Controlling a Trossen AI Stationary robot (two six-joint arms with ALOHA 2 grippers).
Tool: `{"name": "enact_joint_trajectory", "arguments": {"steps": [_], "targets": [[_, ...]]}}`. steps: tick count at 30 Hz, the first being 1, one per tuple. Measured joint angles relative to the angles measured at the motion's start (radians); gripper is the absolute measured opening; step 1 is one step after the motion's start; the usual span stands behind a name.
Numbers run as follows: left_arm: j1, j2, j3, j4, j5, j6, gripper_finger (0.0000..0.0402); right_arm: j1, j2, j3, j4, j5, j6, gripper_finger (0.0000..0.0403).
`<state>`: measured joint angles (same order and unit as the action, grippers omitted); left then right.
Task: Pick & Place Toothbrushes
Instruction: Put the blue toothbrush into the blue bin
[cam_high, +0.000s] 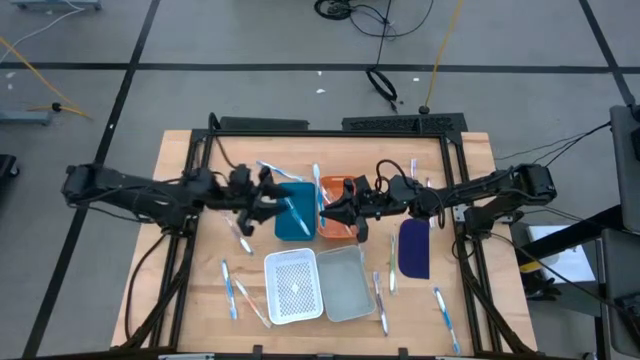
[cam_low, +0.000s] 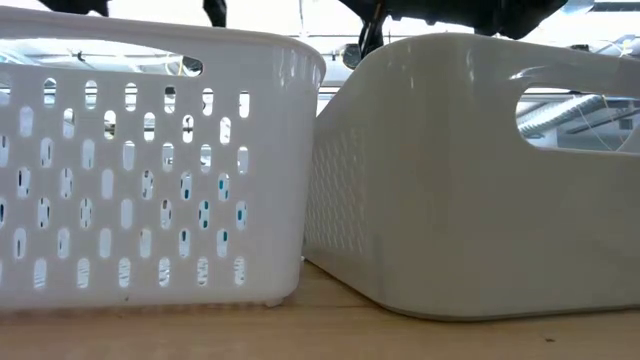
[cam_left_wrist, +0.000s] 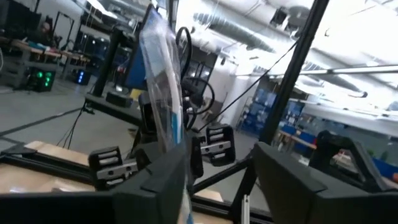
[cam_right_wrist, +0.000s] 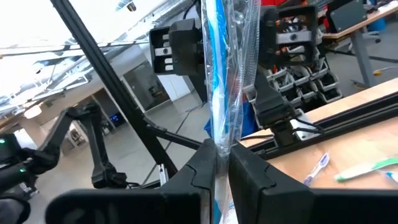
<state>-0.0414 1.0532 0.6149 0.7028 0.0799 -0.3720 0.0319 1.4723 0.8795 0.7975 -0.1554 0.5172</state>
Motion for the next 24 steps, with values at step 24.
{"name": "enact_joint_trajectory", "arguments": {"steps": [24], "targets": [[0.001, 0.350, 0.268, -0.023, 0.008, -0.031, 0.0298, 0.000, 0.000, 0.000, -0.002, -0.004, -0.030, 0.0018]]}}
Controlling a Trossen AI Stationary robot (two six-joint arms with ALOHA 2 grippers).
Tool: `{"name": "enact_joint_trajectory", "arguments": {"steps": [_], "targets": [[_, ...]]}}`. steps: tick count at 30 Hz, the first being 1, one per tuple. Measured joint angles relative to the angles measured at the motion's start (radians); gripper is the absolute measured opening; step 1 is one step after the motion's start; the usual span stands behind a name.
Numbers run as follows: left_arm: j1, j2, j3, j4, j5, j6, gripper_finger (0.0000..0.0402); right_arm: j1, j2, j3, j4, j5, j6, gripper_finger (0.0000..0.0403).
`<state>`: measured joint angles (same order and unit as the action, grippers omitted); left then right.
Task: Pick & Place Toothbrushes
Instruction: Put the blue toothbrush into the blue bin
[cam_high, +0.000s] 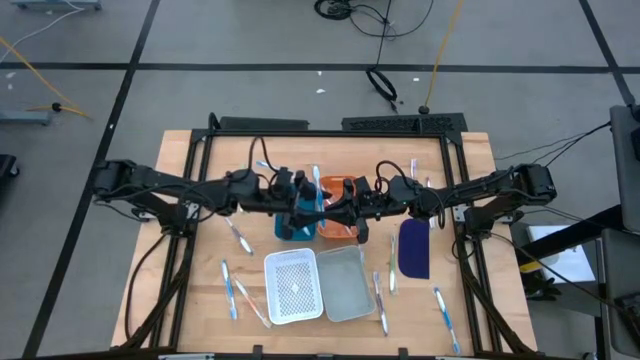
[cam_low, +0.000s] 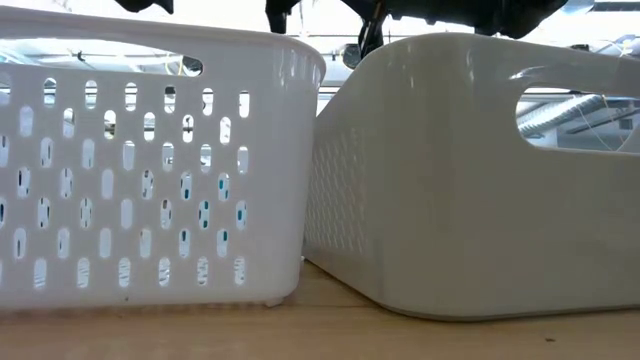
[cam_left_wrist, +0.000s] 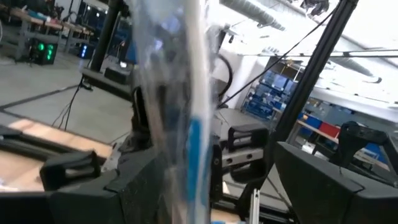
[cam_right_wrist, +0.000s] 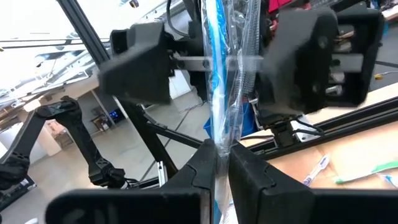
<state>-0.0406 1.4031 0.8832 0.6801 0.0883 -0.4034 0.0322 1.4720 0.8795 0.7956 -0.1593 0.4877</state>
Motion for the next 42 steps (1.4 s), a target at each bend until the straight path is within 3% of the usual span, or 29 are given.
{"name": "enact_joint_trajectory", "arguments": {"steps": [6, 18, 28, 34, 42], "targets": [[0.002, 0.001, 0.007, -0.050, 0.007, -0.003, 0.0230, 0.000, 0.000, 0.000, -0.003, 0.001, -0.002, 0.0018], [0.003, 0.001, 0.007, -0.053, 0.059, -0.016, 0.0014, 0.002, -0.001, 0.000, 0.000, -0.006, -0.006, 0.0019], [0.009, -0.023, 0.007, -0.116, 0.070, -0.020, 0.0010, 0.001, -0.001, 0.000, -0.021, 0.001, 0.028, 0.0078], [0.019, -0.093, 0.007, -0.241, 0.064, -0.016, 0.0008, 0.000, 0.000, 0.000, -0.062, 0.004, 0.078, 0.0126], [0.021, -0.199, 0.007, -0.526, -0.071, -0.072, 0.0008, -0.002, 0.000, 0.000, -0.160, 0.004, 0.031, 0.0160]]}}
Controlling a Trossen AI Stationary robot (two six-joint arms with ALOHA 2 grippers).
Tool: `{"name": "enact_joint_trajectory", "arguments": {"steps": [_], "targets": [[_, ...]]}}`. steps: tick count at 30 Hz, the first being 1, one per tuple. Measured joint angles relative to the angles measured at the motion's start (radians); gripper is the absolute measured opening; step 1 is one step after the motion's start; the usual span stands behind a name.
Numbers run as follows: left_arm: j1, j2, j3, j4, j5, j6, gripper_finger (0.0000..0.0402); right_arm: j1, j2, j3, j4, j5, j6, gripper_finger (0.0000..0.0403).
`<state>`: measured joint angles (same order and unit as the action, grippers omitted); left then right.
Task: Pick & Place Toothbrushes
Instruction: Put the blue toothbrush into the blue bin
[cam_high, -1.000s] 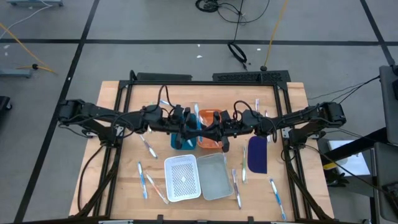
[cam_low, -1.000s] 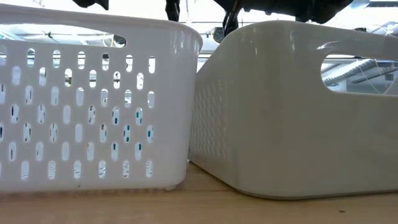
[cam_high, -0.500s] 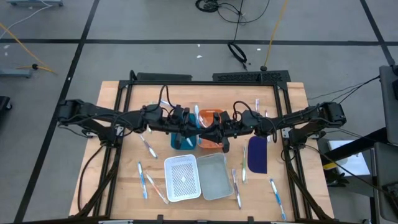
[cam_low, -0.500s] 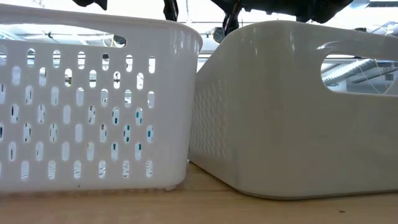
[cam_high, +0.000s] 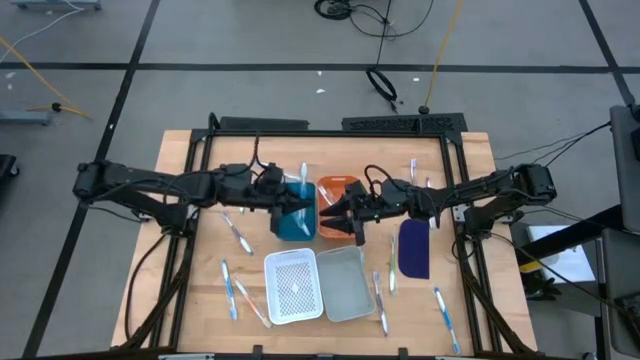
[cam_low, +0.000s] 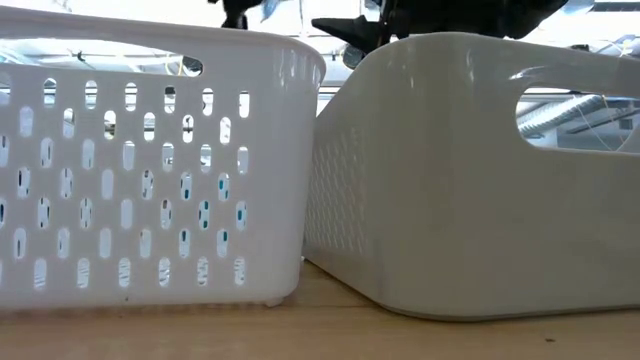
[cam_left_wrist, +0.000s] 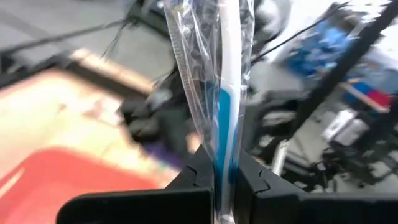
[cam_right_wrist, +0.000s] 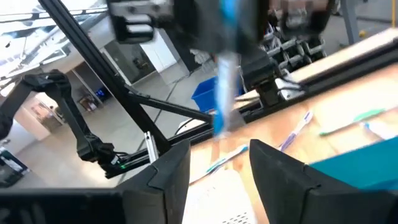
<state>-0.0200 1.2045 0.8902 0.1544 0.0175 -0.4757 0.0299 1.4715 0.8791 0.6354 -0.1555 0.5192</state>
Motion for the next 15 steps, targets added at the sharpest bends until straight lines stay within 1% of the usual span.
{"name": "enact_joint_trajectory", "arguments": {"steps": [3, 6, 9, 13, 15], "targets": [[0.000, -0.012, 0.000, -0.121, -0.073, -0.089, 0.0008, -0.007, -0.001, 0.000, 0.016, 0.002, -0.042, 0.0155], [0.000, -0.008, 0.000, -0.234, -0.126, -0.225, 0.0008, -0.018, -0.014, 0.000, 0.019, 0.003, -0.062, 0.0145], [0.004, 0.010, 0.000, -0.309, -0.187, -0.354, 0.0008, -0.028, -0.030, 0.000, 0.019, 0.002, -0.064, 0.0136], [0.019, 0.036, -0.001, -0.386, -0.199, -0.504, 0.0008, -0.030, -0.056, 0.000, 0.026, 0.001, -0.094, 0.0130], [0.020, 0.045, -0.001, -0.404, -0.202, -0.537, 0.0008, -0.030, -0.068, 0.000, 0.029, -0.001, -0.104, 0.0128]]}}
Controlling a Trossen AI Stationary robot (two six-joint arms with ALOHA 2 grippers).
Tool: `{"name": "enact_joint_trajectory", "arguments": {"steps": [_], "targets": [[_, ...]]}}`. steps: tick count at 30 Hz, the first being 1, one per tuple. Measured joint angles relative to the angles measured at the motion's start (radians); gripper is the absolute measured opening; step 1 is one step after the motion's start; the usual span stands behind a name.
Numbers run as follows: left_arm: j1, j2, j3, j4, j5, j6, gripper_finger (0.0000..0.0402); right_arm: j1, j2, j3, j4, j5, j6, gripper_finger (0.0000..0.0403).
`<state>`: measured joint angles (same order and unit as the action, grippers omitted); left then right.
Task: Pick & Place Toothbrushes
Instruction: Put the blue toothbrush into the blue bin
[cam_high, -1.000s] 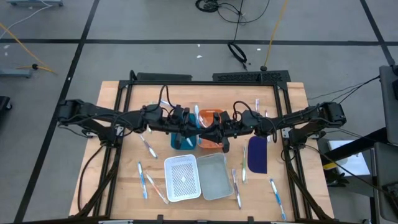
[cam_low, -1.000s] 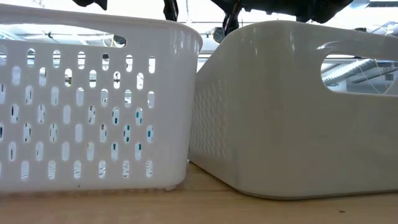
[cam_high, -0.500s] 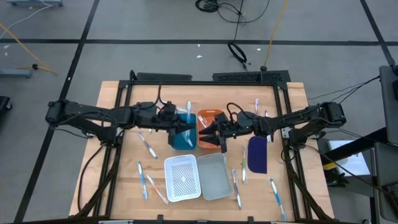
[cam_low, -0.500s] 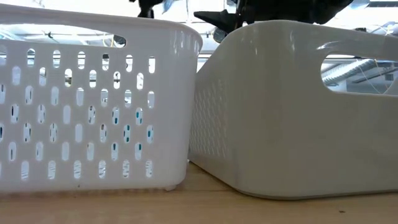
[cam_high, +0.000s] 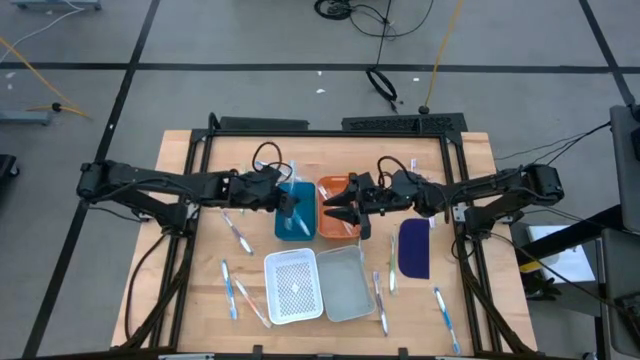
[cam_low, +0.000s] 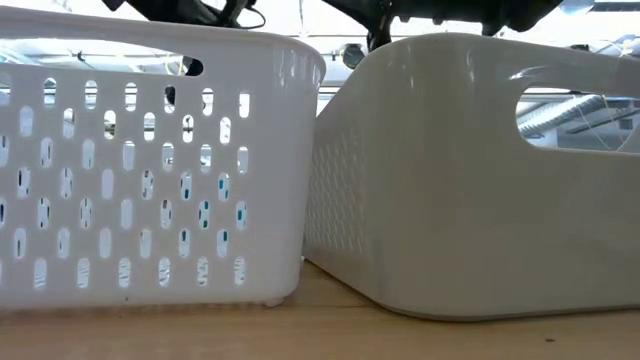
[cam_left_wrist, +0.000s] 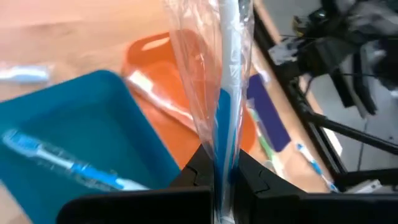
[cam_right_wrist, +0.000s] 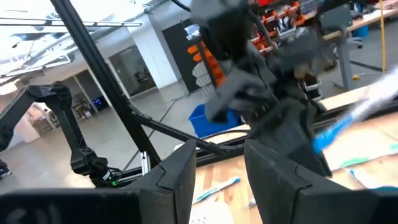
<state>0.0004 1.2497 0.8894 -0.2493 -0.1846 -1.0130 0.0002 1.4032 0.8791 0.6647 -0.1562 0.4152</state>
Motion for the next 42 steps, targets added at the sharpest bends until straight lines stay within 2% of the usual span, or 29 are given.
{"name": "enact_joint_trajectory", "arguments": {"steps": [7, 15, 18, 21, 28, 35, 42], "targets": [[0.011, 0.090, 0.001, -0.046, 0.033, 0.007, 0.0008, 0.000, -0.028, 0.000, -0.011, 0.000, -0.017, 0.0127], [0.063, 0.129, 0.000, -0.102, 0.110, -0.142, 0.0008, 0.000, -0.034, 0.000, -0.026, -0.001, -0.017, 0.0127], [0.073, 0.128, 0.002, -0.078, 0.114, -0.053, 0.0008, 0.000, -0.035, 0.000, -0.025, -0.001, -0.017, 0.0127], [0.085, 0.139, 0.023, -0.128, 0.124, 0.041, 0.0008, 0.000, -0.034, 0.000, -0.027, -0.001, -0.017, 0.0127], [0.121, 0.232, 0.170, -0.348, 0.161, 0.217, 0.0008, 0.001, -0.035, 0.000, -0.027, -0.002, -0.020, 0.0127], [0.152, 0.322, 0.293, -0.403, 0.194, 0.234, 0.0008, 0.002, -0.035, 0.000, -0.026, -0.005, -0.017, 0.0128], [0.154, 0.372, 0.297, -0.448, 0.233, 0.254, 0.0008, 0.002, -0.035, 0.000, -0.027, -0.005, -0.016, 0.0128]]}}
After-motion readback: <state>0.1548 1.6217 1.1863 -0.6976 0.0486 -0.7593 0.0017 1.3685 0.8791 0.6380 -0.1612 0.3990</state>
